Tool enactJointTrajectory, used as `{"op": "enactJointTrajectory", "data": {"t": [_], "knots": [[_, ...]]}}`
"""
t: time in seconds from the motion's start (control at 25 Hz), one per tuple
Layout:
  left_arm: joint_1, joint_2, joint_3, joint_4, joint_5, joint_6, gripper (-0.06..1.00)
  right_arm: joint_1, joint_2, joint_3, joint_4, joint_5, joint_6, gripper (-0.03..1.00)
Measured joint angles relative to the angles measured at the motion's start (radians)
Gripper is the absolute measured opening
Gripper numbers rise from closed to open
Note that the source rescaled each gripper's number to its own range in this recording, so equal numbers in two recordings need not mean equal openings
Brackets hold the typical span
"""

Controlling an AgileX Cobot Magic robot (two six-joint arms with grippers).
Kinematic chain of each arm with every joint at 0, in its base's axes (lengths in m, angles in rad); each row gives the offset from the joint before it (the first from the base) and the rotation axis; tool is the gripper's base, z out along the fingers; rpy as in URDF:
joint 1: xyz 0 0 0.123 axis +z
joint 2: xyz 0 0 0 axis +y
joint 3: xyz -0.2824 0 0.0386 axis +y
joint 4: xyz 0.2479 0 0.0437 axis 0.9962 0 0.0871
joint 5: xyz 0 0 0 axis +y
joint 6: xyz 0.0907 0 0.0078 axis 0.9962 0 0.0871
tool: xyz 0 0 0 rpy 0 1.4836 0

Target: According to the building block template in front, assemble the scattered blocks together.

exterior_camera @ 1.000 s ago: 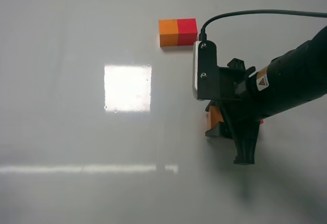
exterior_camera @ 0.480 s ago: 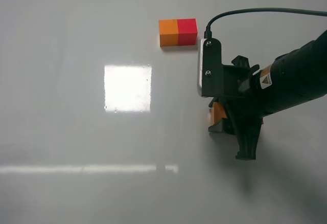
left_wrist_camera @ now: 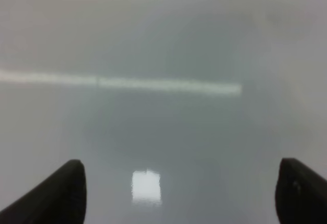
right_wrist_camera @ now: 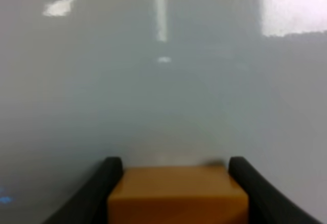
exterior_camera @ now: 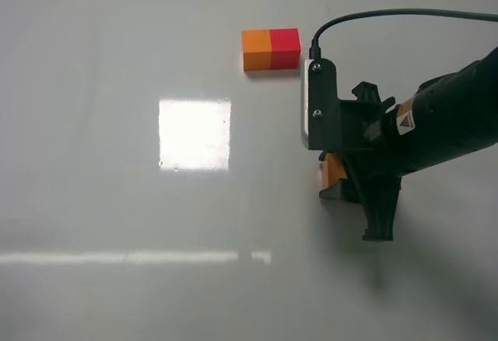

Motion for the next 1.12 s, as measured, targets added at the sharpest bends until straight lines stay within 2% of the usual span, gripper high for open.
{"op": "enactJointTrajectory", "data": {"t": [0.48,0.56,0.72,0.88,1.08,1.12], "knots": [[0.0,0.0,0.0,0.0,0.0,0.0,0.01,0.0,0.003,0.0,0.008,-0.003,0.003,0.0],[0.0,0.0,0.0,0.0,0.0,0.0,0.01,0.0,0.003,0.0,0.01,-0.006,0.003,0.04],[0.0,0.0,0.0,0.0,0.0,0.0,0.01,0.0,0.01,0.001,0.017,-0.014,0.003,0.19],[0.0,0.0,0.0,0.0,0.0,0.0,0.01,0.0,0.01,0.001,0.023,-0.019,0.003,0.3],[0.0,0.0,0.0,0.0,0.0,0.0,0.01,0.0,0.006,0.001,0.023,-0.027,0.011,0.57],[0.0,0.0,0.0,0.0,0.0,0.0,0.01,0.0,0.0,0.001,0.023,-0.024,0.011,0.6]]}}
